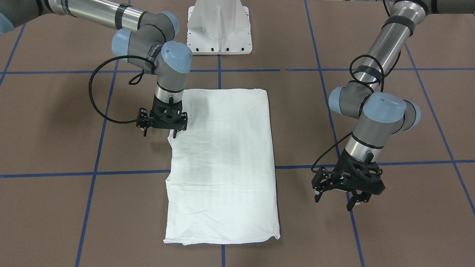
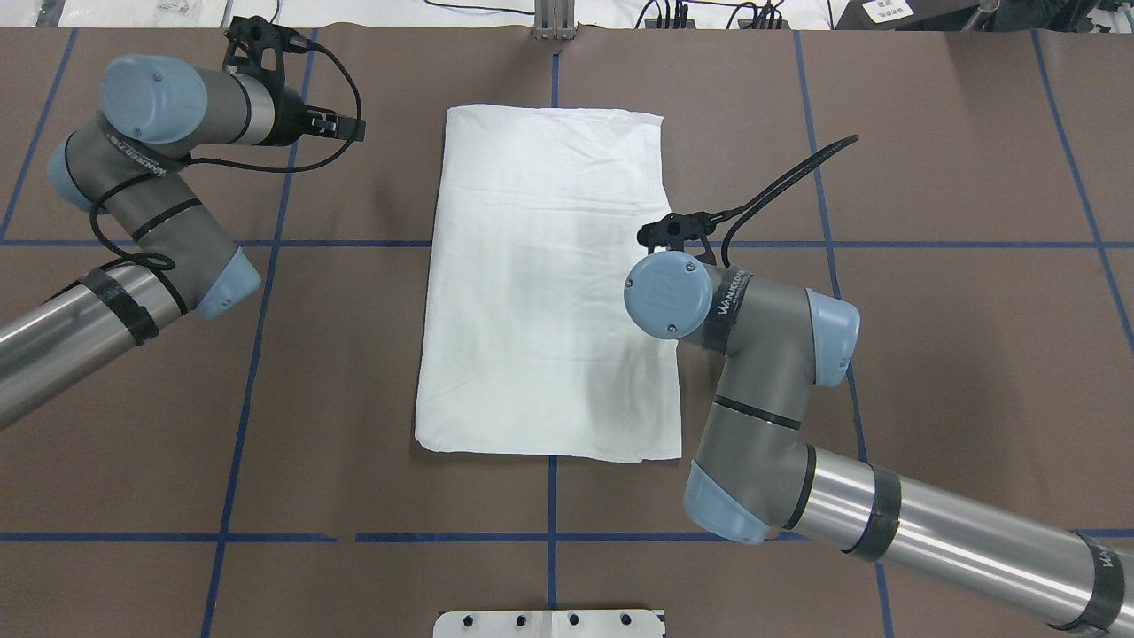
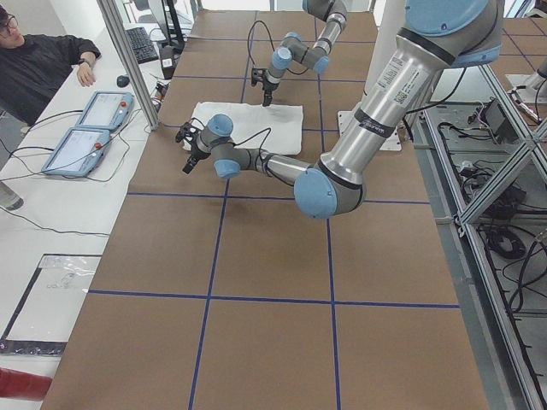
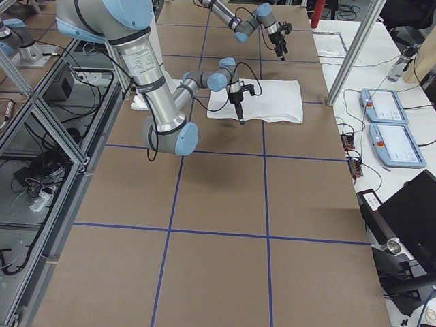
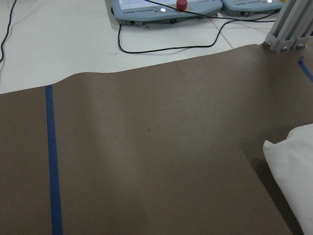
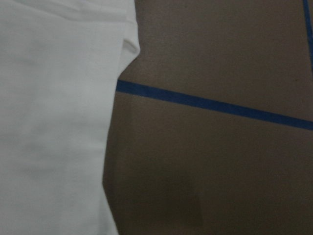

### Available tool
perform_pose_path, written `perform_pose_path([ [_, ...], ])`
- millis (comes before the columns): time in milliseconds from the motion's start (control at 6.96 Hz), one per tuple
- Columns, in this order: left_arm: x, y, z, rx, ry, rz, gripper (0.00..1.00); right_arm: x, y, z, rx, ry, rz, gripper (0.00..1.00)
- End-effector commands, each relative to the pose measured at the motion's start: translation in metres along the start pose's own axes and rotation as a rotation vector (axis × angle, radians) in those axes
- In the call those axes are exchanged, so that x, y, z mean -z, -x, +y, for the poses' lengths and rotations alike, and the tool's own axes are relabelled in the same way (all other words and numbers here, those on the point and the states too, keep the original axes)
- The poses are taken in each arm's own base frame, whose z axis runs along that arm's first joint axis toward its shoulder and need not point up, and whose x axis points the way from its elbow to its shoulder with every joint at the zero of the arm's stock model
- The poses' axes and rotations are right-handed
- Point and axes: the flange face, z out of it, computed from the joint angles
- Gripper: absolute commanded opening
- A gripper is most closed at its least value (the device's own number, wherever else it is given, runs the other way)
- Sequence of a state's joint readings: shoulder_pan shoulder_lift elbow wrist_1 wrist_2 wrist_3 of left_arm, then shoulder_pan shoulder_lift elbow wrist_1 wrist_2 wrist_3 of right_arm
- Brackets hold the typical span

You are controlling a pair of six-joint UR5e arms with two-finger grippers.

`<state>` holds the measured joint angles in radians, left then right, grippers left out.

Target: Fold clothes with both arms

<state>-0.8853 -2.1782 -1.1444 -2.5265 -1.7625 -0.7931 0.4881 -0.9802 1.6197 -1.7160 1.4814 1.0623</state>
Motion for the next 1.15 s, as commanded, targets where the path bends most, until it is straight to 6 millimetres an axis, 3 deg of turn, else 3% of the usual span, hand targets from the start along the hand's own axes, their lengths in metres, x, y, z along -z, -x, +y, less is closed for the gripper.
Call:
perform_pose_path([
  [0, 0.0, -0.001, 0.0, 0.0, -0.001, 0.001, 1.0, 0.005, -0.053, 0.0, 0.064, -0.013, 0.007, 1.0],
  [144, 0.007, -0.009, -0.005, -0.005, -0.014, 0.017, 1.0, 0.029, -0.054, -0.002, 0.059, -0.025, -0.05, 1.0],
  [288, 0.015, -0.027, 0.002, -0.018, -0.009, 0.056, 1.0, 0.06, -0.054, -0.003, 0.04, -0.032, -0.125, 1.0],
  [431, 0.028, -0.054, 0.023, -0.036, 0.014, 0.118, 1.0, 0.092, -0.059, 0.0, 0.013, -0.044, -0.196, 1.0],
  [575, 0.057, -0.06, 0.035, 0.046, 0.033, 0.181, 1.0, 0.109, -0.068, 0.007, -0.05, -0.046, -0.233, 1.0],
  [719, 0.091, -0.087, 0.063, 0.132, 0.067, 0.264, 1.0, 0.111, -0.075, 0.02, -0.095, -0.066, -0.304, 1.0],
  [862, 0.127, -0.103, 0.108, 0.151, 0.104, 0.313, 1.0, 0.092, -0.086, 0.05, -0.143, -0.095, -0.436, 1.0],
  [1006, 0.164, -0.12, 0.137, 0.2, 0.132, 0.343, 1.0, 0.068, -0.112, 0.081, -0.215, -0.103, -0.511, 1.0],
])
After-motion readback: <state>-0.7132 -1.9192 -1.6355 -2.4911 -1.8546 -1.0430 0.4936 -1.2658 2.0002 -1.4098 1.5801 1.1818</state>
